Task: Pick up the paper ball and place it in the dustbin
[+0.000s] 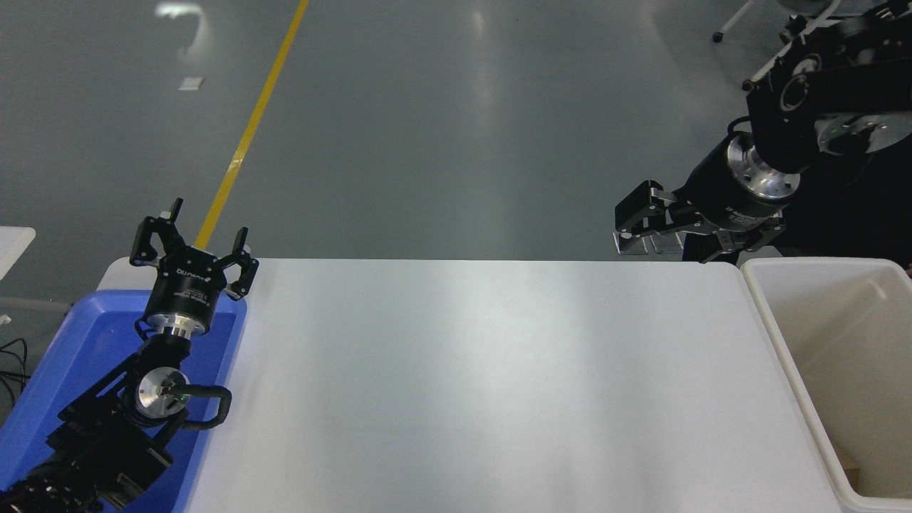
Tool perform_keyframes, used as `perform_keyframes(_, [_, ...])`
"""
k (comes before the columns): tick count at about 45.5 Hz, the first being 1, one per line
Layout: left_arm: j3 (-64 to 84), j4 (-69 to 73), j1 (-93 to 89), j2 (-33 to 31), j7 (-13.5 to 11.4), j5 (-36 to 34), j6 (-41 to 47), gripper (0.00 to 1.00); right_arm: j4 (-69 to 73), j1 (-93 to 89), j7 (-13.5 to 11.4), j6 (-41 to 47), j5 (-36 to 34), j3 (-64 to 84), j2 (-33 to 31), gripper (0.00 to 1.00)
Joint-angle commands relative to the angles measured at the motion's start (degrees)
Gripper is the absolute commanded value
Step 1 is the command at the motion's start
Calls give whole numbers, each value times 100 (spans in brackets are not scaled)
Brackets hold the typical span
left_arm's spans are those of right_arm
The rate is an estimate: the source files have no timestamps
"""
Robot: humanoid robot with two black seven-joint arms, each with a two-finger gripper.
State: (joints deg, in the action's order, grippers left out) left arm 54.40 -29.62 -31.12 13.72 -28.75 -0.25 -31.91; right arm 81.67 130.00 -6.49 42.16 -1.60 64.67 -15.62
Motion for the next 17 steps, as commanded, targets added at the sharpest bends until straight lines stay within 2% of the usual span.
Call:
perform_keyframes(1, [0,0,0,0,1,-1,0,98,279,289,-1,284,-86,-262,279,100])
perform_keyframes(17, [0,0,0,0,1,-1,0,98,244,192,-54,284,-87,-245,244,100])
